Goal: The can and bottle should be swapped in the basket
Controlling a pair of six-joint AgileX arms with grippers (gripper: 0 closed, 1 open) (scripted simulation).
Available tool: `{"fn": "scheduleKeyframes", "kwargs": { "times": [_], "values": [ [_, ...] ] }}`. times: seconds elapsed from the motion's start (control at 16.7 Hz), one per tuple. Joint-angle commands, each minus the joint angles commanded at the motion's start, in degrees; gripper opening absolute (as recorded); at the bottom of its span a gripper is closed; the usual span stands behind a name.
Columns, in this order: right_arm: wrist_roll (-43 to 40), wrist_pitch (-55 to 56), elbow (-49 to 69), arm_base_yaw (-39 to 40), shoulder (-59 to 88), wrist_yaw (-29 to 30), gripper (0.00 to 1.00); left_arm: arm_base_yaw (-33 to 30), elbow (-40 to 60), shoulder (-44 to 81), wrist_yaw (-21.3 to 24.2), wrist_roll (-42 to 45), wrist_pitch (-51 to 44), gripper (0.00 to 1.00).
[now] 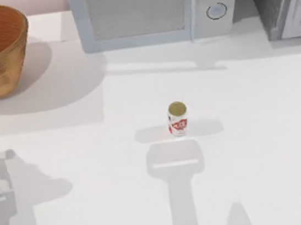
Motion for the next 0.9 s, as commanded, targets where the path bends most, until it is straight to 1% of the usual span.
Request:
{"fn": "scheduleKeyframes", "kwargs": {
  "times": [0.24,0.42,0.6,0.9],
  "values": [
    [0.00,0.00,0.00,0.00,0.00,0.00,1.00,3.34,13.14,-6.62,-2.36,-0.62,-14.59,0.00],
    [0.00,0.00,0.00,0.00,0.00,0.00,1.00,3.80,24.67,-10.05,-3.28,-0.91,-27.86,0.00],
    [0.00,0.00,0.00,0.00,0.00,0.00,1.00,1.86,36.28,-11.10,-3.16,-0.98,-41.73,0.00],
    [0.00,0.00,0.00,0.00,0.00,0.00,1.00,-3.91,52.78,-9.15,-1.59,-0.57,-61.89,0.00]
  ]
}}
